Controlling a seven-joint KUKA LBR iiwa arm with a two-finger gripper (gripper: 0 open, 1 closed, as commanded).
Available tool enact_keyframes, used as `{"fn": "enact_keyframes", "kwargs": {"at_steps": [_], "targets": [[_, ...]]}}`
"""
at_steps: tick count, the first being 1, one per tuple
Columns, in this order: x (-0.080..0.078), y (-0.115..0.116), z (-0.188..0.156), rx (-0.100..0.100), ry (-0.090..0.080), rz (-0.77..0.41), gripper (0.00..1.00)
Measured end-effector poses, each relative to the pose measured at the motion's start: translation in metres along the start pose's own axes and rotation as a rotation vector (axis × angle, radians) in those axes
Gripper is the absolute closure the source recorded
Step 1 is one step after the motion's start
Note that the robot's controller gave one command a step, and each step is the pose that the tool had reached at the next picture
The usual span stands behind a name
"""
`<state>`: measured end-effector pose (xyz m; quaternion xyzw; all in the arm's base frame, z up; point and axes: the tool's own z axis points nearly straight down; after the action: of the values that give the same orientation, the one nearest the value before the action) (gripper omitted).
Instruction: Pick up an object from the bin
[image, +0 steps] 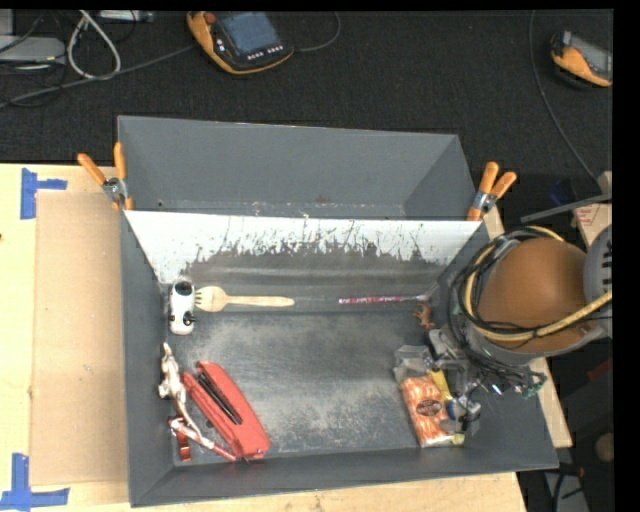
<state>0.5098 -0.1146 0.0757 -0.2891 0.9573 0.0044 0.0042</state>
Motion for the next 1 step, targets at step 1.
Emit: {"fn": "enact_keyframes", "kwargs": {"at_steps": [1], "targets": [[0.0318,-0.0257,0.0049,-0.006,0.01,0.068,1.0]]}}
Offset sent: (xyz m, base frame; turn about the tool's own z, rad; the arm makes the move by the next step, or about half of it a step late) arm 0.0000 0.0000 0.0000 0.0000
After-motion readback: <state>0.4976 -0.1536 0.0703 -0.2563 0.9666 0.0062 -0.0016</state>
